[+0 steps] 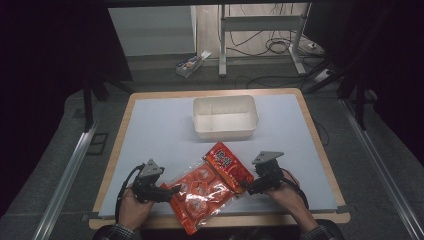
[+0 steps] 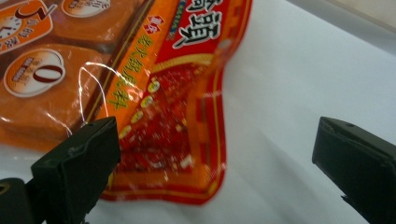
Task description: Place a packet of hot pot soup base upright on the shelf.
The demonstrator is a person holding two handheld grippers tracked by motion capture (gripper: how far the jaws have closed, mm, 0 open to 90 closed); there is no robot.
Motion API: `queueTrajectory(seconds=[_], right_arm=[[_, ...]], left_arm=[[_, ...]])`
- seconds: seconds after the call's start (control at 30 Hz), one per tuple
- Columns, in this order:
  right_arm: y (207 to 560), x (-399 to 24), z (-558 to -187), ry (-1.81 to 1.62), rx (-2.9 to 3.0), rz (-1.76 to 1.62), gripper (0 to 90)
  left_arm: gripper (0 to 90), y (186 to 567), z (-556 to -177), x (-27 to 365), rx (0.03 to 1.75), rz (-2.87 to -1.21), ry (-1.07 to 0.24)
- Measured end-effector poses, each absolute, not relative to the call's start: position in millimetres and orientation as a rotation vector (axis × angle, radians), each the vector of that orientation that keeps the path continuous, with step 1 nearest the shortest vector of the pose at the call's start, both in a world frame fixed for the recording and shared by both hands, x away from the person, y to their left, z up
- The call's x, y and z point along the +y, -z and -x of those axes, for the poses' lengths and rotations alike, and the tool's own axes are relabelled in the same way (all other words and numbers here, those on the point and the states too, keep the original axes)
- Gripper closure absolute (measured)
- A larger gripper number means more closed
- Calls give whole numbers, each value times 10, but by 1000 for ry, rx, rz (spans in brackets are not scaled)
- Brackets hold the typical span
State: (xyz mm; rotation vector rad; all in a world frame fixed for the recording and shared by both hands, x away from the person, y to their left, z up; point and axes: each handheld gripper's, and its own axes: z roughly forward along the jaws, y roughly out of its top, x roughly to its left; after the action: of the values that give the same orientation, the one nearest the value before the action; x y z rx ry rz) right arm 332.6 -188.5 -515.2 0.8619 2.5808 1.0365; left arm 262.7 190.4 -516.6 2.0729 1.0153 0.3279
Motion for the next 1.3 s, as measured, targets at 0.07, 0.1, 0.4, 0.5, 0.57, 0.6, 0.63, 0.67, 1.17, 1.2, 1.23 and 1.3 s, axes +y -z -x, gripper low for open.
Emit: queueTrajectory(seconds=[0.07, 0.1, 0.4, 0.5, 0.57, 0.6, 0.63, 0.67, 1.17, 1.2, 1.23, 1.3], right_arm=[[5152, -1845, -3335, -1041, 2592, -855, 9], [5151, -1829, -3338, -1042, 2599, -857, 10], [5166, -1653, -3443, -1076, 2655, -906, 53], [5187, -1599, -3492, -1064, 2670, -915, 109], [5192, -1553, -3519, -1062, 2682, -917, 152], [5191, -1530, -3533, -1064, 2685, -919, 179], [5189, -1502, -3548, -1075, 2695, -917, 213], [5187, -1477, -3558, -1081, 2701, -917, 238], [5203, -1208, -3628, -1091, 2785, -840, 681], [5208, -1205, -3636, -1105, 2805, -851, 724], [5211, -1206, -3644, -1117, 2818, -861, 769], [5202, -1216, -3640, -1127, 2822, -853, 852]], left_arm=[[81, 5158, -2622, 1911, 1009, -2063, -328], [78, 5148, -2615, 1916, 1002, -2056, -333], [69, 5170, -2559, 1916, 977, -2105, -419], [69, 5168, -2544, 1919, 973, -2108, -424], [70, 5162, -2534, 1926, 974, -2105, -433], [71, 5160, -2529, 1931, 974, -2103, -435], [71, 5160, -2525, 1935, 977, -2102, -436], [72, 5160, -2523, 1938, 978, -2102, -439], [78, 5184, -2548, 1934, 975, -2101, -444], [78, 5185, -2550, 1939, 976, -2101, -446], [78, 5185, -2550, 1941, 977, -2101, -448], [79, 5184, -2549, 1945, 978, -2098, -448]])
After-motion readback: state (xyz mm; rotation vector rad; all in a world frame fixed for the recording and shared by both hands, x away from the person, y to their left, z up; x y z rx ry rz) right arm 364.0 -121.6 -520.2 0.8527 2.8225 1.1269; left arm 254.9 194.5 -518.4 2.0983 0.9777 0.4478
